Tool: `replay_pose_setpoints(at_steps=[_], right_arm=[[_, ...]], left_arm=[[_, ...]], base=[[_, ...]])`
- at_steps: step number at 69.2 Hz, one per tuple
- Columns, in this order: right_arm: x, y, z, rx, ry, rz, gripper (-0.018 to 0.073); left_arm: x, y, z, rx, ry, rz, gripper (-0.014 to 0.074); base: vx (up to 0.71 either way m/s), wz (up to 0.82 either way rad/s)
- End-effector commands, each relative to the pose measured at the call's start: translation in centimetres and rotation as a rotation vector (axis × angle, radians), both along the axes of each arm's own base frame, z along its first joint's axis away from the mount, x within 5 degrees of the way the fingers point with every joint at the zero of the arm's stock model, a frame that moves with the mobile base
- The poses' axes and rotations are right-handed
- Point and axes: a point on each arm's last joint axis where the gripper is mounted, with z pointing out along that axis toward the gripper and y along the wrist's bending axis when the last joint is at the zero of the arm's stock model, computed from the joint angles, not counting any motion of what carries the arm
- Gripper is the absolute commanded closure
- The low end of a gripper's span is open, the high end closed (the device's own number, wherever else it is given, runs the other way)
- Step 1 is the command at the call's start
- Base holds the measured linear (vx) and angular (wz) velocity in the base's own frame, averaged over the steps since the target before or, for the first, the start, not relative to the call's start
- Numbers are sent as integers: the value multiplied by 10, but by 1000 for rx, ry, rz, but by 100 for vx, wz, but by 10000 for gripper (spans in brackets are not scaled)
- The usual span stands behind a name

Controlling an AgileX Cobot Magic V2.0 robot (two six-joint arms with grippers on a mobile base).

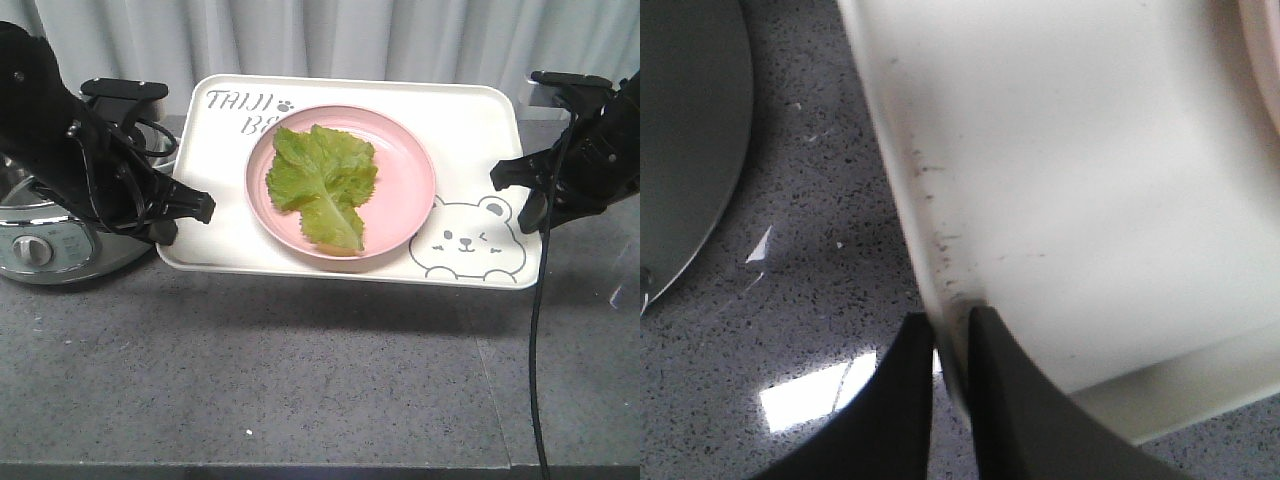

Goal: Transfer vegetables to tray and serve
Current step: 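Hold the lifted tray level with both grippers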

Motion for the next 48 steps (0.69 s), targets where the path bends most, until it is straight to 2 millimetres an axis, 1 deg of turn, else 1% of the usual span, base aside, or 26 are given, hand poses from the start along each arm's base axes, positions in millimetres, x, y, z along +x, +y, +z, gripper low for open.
replay_pose_setpoints(at_steps=[1, 48], right_arm=[[-9, 10, 28, 81, -95, 35, 565], [-9, 10, 28, 81, -95, 35, 565]], left_arm=[[-6, -10, 31, -135, -138, -31, 603], [-6, -10, 31, -135, -138, -31, 603]], base=[[0, 0], [0, 0]])
